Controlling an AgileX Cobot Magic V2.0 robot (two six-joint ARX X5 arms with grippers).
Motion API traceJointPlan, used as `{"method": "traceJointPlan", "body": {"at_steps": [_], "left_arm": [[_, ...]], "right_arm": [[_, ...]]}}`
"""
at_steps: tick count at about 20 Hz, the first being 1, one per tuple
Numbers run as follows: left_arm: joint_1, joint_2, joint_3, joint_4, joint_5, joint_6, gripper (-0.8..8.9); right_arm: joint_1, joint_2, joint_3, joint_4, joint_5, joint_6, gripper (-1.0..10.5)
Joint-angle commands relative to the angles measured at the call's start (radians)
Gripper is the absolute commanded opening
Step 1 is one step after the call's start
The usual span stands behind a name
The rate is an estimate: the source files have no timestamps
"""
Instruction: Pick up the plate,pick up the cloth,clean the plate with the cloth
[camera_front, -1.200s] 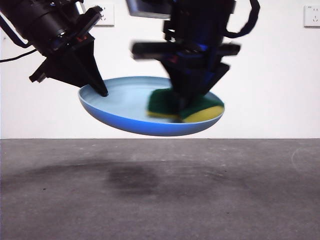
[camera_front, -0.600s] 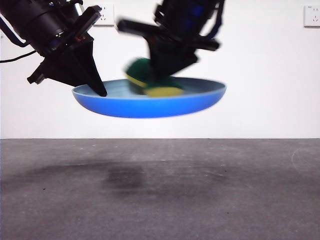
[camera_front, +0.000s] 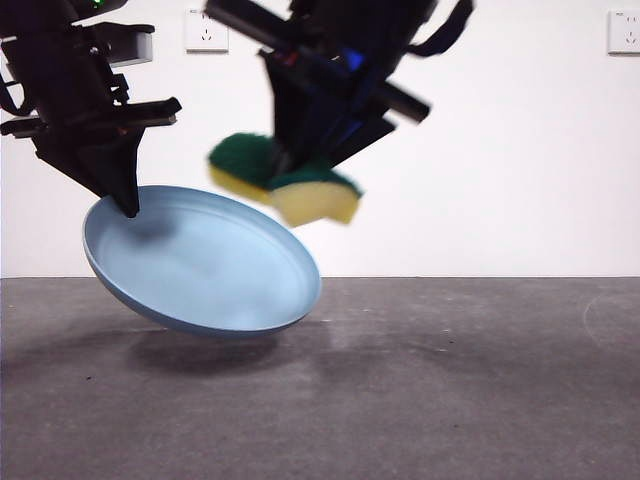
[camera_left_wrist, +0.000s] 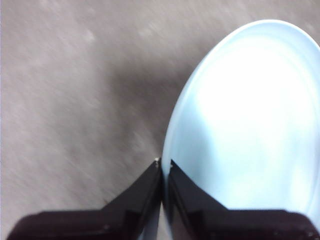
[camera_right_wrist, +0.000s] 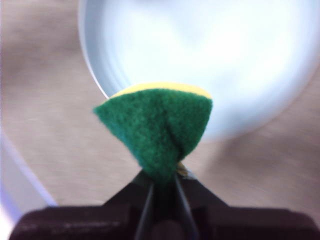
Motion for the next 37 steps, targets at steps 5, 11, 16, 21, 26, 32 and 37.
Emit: {"method": "traceJointPlan", "body": {"at_steps": [5, 11, 16, 21, 26, 32, 37], "left_arm": [[0.066, 0.177, -0.001, 0.061, 0.009, 0.013, -0.08], [0.072, 0.352, -0.001, 0.089, 0.114, 0.012, -0.06], [0.070, 0.382, -0.001, 0.096, 0.106, 0.009, 0.91], [0.069, 0.376, -0.001, 0.098, 0.114, 0.003, 4.43], [0.068, 0.316, -0.001, 0.085, 0.121, -0.026, 4.43], [0.066, 0.047, -0.001, 0.021, 0.141, -0.042, 4.41], [0.056, -0.247, -0.001, -0.074, 0.141, -0.044, 4.36]], "right_arm": [[-0.001, -0.150, -0.006, -0.120, 0.211, 0.009, -0.1], [-0.002, -0.262, -0.006, -0.156, 0.256, 0.010, -0.1], [-0.029, -0.281, -0.006, -0.163, 0.257, 0.010, -0.1], [-0.066, -0.281, -0.006, -0.162, 0.254, 0.010, -0.1], [-0.108, -0.274, -0.007, -0.143, 0.249, 0.013, -0.1], [-0.158, -0.191, -0.007, -0.050, 0.246, 0.013, -0.1], [-0.220, -0.025, -0.007, -0.018, 0.200, 0.013, -0.1]]}}
